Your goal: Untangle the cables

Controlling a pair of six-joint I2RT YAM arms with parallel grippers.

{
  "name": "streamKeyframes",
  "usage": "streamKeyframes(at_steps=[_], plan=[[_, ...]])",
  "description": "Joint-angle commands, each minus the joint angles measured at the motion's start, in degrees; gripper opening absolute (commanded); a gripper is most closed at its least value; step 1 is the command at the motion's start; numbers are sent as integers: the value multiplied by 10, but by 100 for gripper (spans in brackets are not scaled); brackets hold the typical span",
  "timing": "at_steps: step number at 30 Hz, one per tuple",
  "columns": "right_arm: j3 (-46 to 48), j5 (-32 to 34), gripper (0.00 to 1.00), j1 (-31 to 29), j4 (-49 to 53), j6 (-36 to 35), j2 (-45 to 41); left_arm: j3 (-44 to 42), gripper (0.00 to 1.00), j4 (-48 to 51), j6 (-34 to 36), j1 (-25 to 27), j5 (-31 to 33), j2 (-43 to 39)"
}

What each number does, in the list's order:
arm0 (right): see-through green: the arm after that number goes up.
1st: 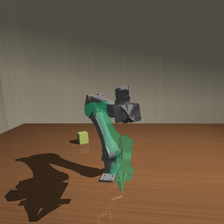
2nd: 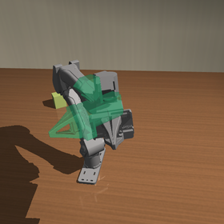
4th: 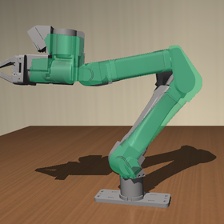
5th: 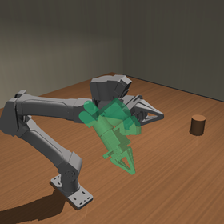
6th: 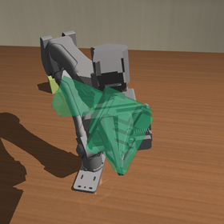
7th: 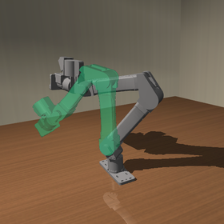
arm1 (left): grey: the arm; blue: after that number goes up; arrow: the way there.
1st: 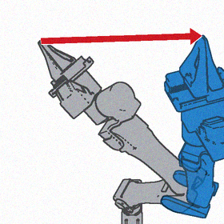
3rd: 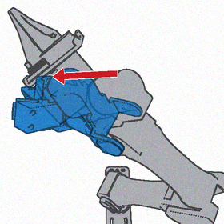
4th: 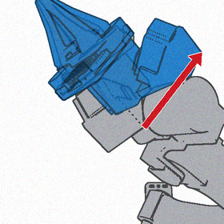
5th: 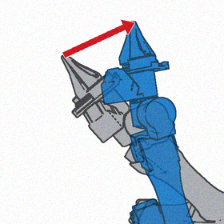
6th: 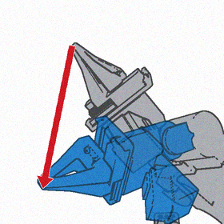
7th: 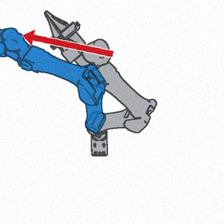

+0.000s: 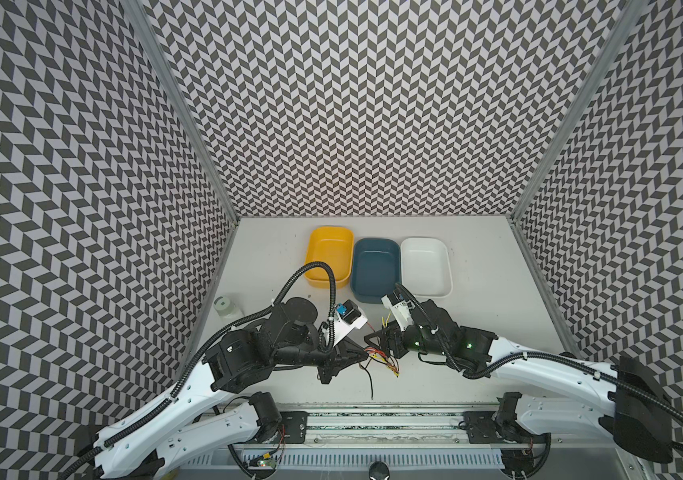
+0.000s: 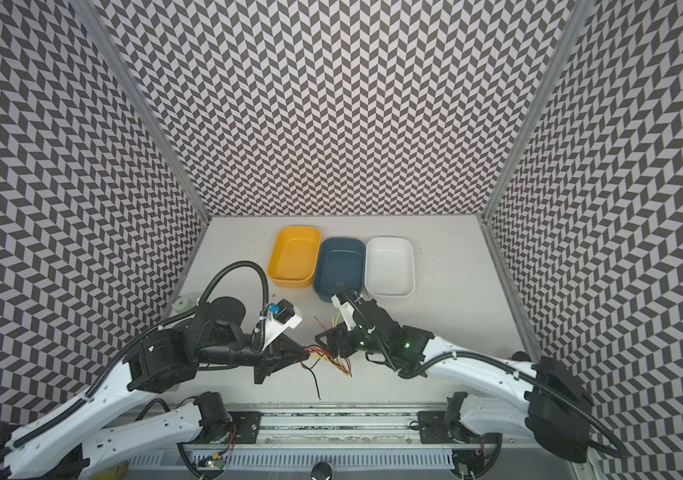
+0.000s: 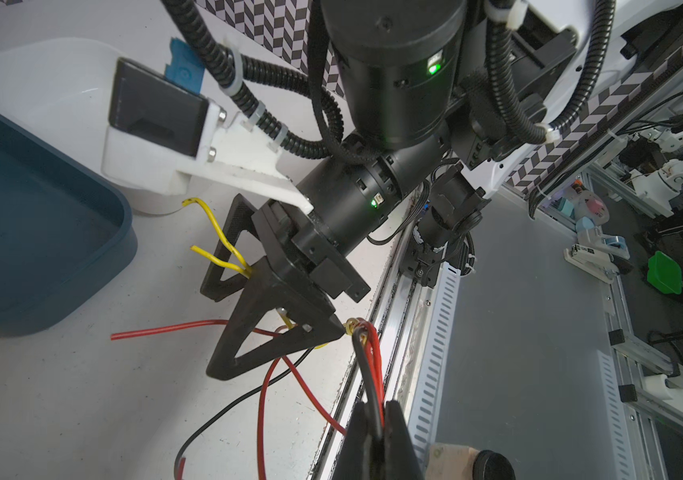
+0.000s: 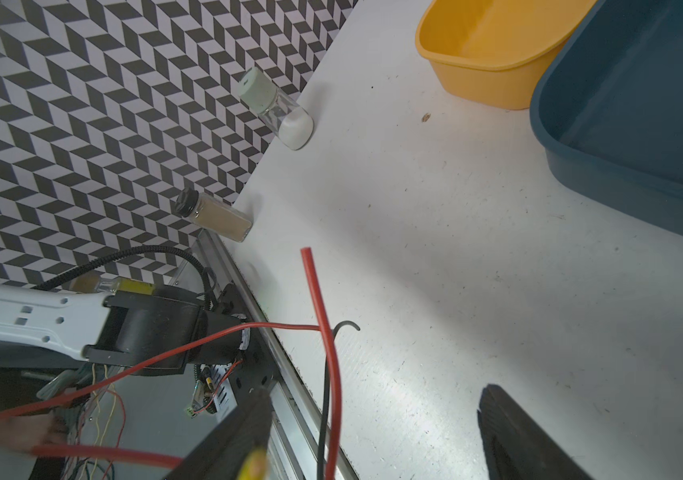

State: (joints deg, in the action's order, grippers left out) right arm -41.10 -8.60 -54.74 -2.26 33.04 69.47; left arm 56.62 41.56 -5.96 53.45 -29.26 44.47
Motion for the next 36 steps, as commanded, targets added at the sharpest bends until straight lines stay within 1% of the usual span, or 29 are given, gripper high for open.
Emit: streamKeyframes(at_steps=[1, 3, 8, 10, 13, 19, 20, 23, 28, 33, 36], plan=[[-17, -16, 67, 3, -23, -2, 13, 2, 0, -15, 9, 4, -5, -11], [-16, -4, 60, 3, -17, 1, 10, 0, 0, -11, 12, 4, 3, -18], [-7, 29, 32, 13, -2, 0, -14, -13, 0, -6, 16, 4, 30, -41], [-1, 41, 23, 21, 3, 1, -26, -21, 0, -10, 14, 5, 39, -48], [10, 47, 14, 39, 6, 5, -44, -38, 0, -26, 7, 7, 57, -66], [31, 74, 5, 76, 18, 5, -91, -84, 0, -70, -16, 8, 123, -106], [33, 79, 3, 83, 26, 5, -101, -89, 0, -74, -17, 8, 124, -109], [37, 81, 2, 100, 33, 4, -123, -100, 0, -71, -21, 8, 139, -114], [25, 78, 0, 115, 65, -2, -138, -109, 0, -53, -18, 8, 189, -128], [14, 90, 0, 123, 86, -2, -147, -112, 0, -49, -20, 9, 201, -144], [3, 115, 0, 128, 118, 3, -152, -114, 0, -49, -22, 10, 204, -157]])
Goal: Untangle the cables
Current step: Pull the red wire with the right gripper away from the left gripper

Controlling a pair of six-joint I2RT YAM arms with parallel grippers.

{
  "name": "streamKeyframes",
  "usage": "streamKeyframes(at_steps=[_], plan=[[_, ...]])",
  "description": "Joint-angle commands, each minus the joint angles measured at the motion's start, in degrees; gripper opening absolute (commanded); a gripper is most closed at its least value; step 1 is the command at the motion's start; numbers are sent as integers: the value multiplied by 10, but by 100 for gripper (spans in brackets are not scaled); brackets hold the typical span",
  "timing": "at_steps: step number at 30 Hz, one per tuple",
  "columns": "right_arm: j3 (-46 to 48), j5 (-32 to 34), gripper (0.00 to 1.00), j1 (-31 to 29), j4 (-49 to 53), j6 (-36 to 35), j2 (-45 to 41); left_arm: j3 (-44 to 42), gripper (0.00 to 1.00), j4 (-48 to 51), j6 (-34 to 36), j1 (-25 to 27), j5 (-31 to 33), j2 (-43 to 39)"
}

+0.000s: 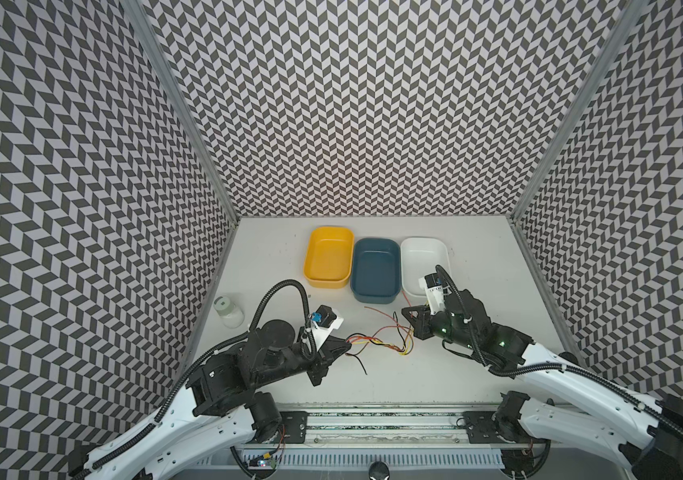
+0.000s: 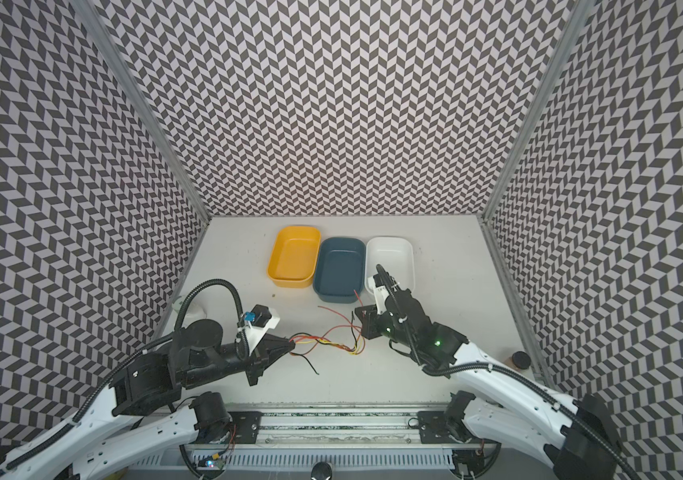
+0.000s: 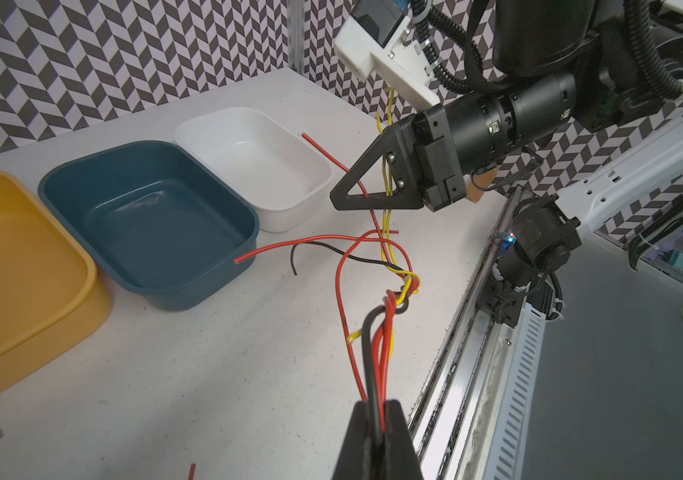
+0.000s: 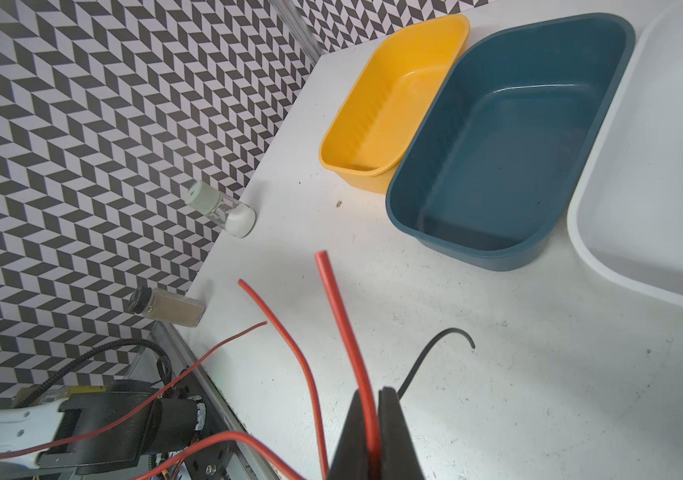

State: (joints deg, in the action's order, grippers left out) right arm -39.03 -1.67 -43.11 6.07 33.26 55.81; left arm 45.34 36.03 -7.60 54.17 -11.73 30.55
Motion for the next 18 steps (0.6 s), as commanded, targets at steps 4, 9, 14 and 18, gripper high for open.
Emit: streamKeyframes(at_steps=[4, 9, 14, 18], plan=[[-34, 90, 0, 20, 93, 15, -21, -7, 0, 3, -6, 5, 35, -29], [-44, 114, 0, 37, 140, 27, -23, -6, 0, 4, -6, 5, 38, -29], [-31, 114, 0, 59, 158, 37, -33, -6, 0, 7, -8, 6, 59, -28], [-15, 97, 0, 77, 165, 36, -54, -6, 0, 9, -9, 6, 67, -27]])
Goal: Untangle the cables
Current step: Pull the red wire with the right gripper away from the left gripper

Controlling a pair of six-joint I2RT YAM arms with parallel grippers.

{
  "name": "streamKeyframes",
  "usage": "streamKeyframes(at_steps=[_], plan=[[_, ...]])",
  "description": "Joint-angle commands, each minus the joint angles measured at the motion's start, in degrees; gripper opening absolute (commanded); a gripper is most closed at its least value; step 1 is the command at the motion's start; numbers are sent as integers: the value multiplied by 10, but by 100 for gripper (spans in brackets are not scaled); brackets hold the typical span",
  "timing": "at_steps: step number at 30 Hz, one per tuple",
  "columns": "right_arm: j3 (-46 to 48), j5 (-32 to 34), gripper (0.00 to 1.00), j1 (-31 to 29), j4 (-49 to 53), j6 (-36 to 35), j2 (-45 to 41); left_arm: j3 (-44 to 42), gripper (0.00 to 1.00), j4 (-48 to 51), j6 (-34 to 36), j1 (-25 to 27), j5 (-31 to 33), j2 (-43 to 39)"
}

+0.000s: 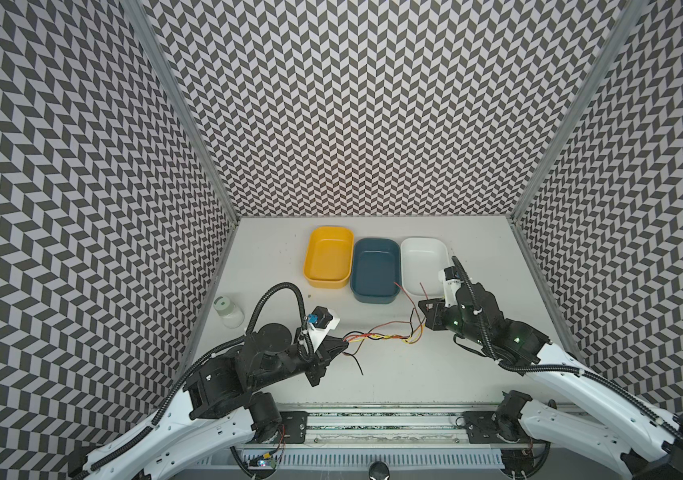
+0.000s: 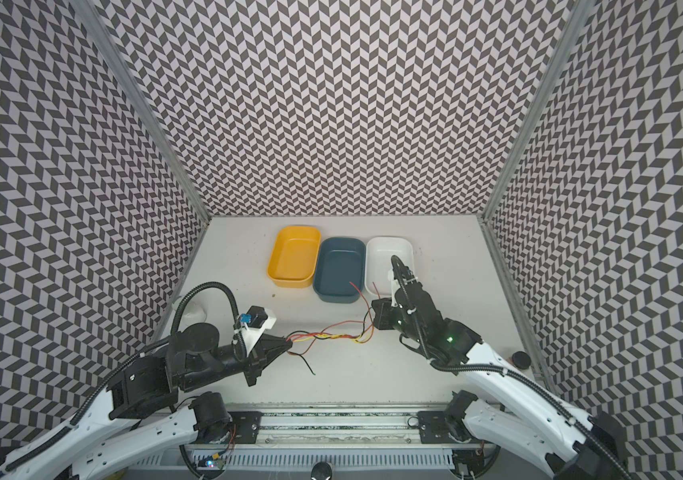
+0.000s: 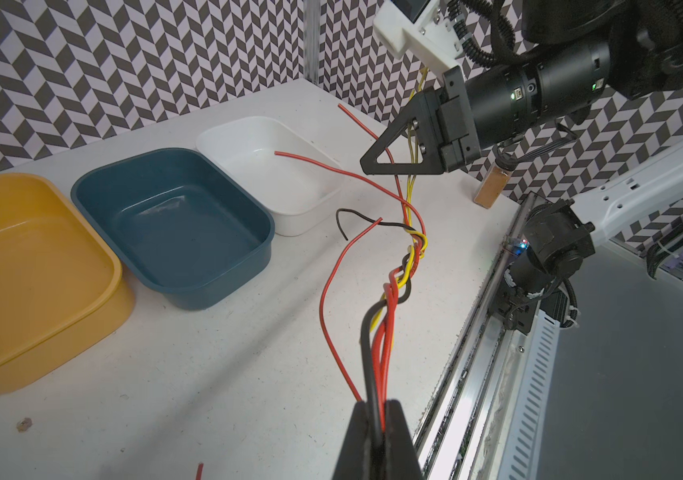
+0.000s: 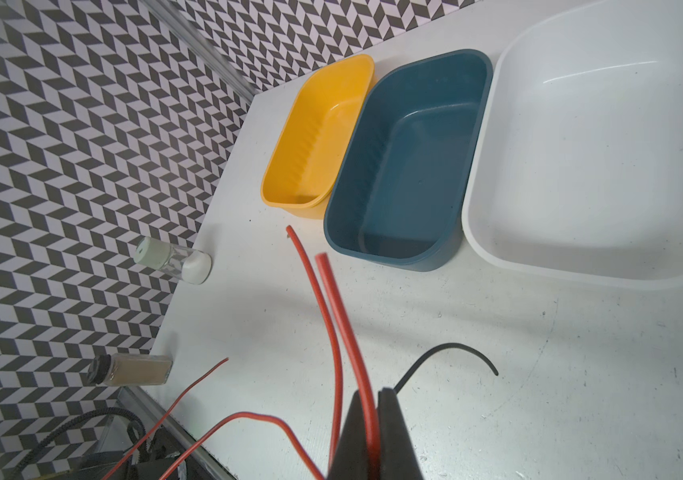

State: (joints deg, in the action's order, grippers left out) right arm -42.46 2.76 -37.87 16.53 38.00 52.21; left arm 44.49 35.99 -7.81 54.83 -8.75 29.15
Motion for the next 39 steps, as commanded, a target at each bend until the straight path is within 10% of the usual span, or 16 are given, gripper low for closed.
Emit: streamKeyframes(at_steps=[1, 39], plan=[[23, 51, 0, 29, 64, -13, -26, 3, 0, 9, -7, 0, 43, -13], [49, 9, 7, 63, 108, -22, -72, 10, 0, 9, -23, -12, 108, -33]])
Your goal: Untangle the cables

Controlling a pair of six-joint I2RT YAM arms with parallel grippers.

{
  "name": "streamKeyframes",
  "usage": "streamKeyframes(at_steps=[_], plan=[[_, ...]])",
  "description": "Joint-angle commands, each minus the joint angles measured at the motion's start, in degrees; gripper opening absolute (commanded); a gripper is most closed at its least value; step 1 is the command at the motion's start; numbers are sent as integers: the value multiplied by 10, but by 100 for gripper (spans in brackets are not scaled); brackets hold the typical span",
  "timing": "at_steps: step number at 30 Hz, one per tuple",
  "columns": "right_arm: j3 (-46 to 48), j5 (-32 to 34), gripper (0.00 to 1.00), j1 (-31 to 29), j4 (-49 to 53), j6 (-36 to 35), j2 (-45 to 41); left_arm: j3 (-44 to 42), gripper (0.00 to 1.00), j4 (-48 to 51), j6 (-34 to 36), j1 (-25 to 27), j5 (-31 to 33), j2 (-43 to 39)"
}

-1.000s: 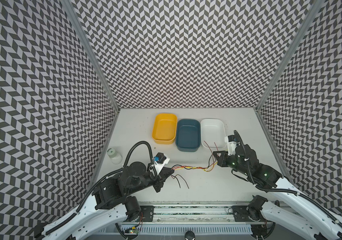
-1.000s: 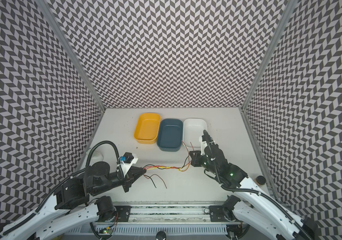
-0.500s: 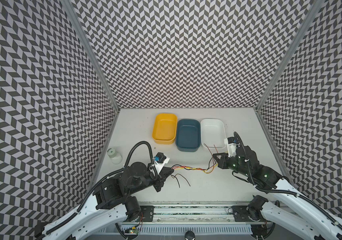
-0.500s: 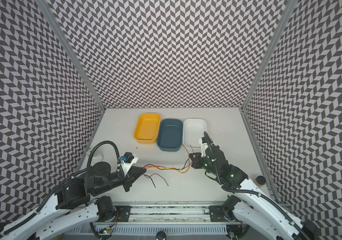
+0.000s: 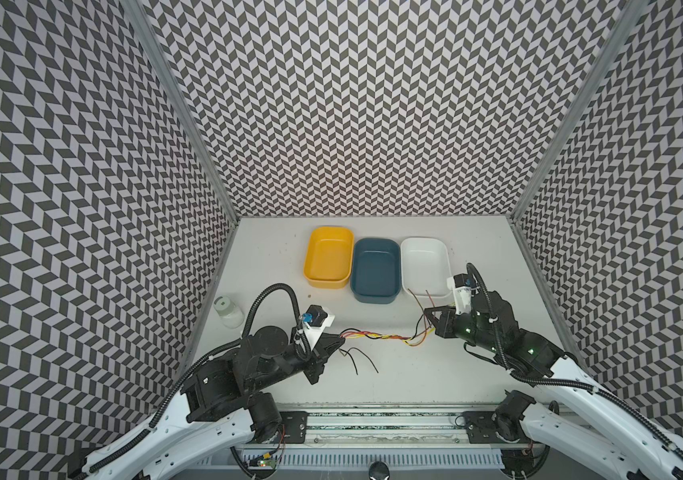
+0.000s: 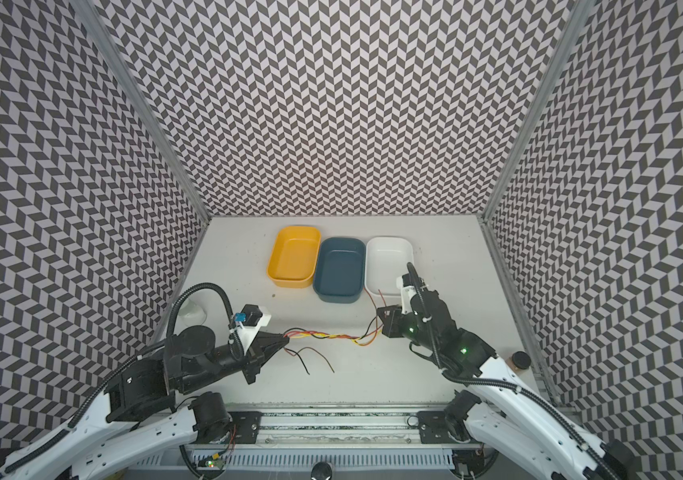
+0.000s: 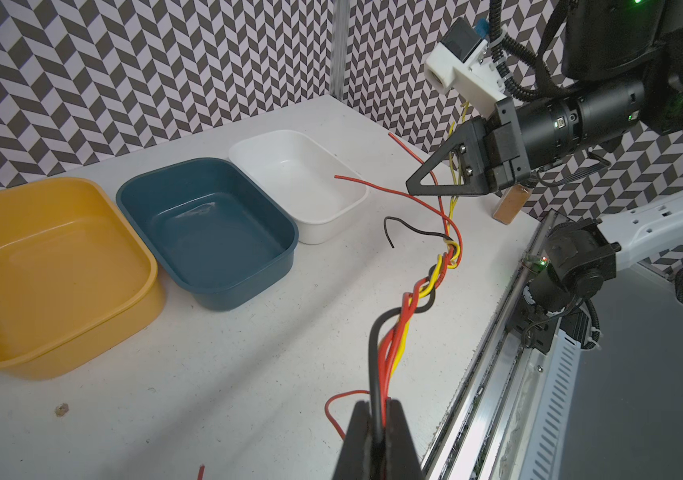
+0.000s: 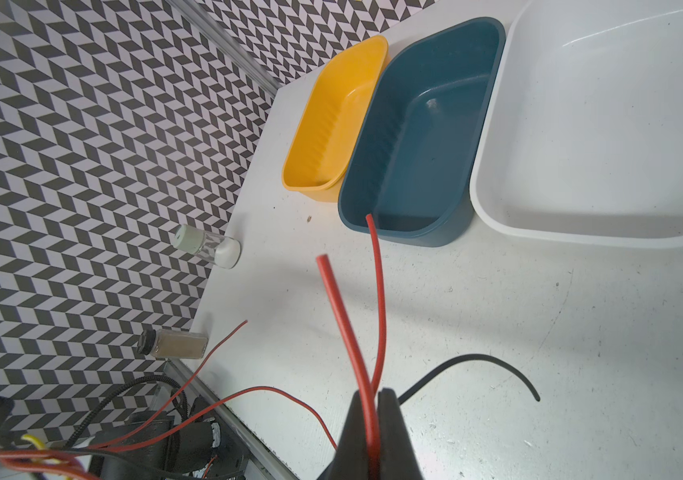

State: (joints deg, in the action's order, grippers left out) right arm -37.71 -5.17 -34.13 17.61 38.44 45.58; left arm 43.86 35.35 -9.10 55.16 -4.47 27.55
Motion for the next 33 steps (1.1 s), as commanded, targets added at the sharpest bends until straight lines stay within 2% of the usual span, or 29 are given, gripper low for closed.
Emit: streamKeyframes(at_steps=[1, 7, 10, 19, 24, 28, 30, 32, 33], plan=[[-1, 92, 15, 26, 103, -22, -5, 17, 0, 14, -15, -17, 66, -15], [-27, 101, 56, 31, 128, -22, -19, 33, 0, -14, -28, -25, 39, 25], [-36, 91, 65, 32, 139, -19, -32, 44, 0, -26, -29, -28, 25, 54], [-52, 29, 76, 33, 147, 18, -82, 72, 0, -71, -24, -31, 8, 123], [-18, -95, 76, 32, 45, 4, -96, 99, 0, -86, -13, -32, -29, 182], [28, -151, 77, 32, -24, 102, -95, 99, 0, -110, -12, -31, -55, 193], [63, -198, 77, 27, -100, 175, -85, 84, 0, -133, -11, -33, -57, 182], [94, -198, 78, 11, -175, 248, -78, 71, 0, -148, -12, -40, -64, 173], [104, -176, 78, -6, -192, 272, -79, 66, 0, -155, -14, -45, -73, 169]])
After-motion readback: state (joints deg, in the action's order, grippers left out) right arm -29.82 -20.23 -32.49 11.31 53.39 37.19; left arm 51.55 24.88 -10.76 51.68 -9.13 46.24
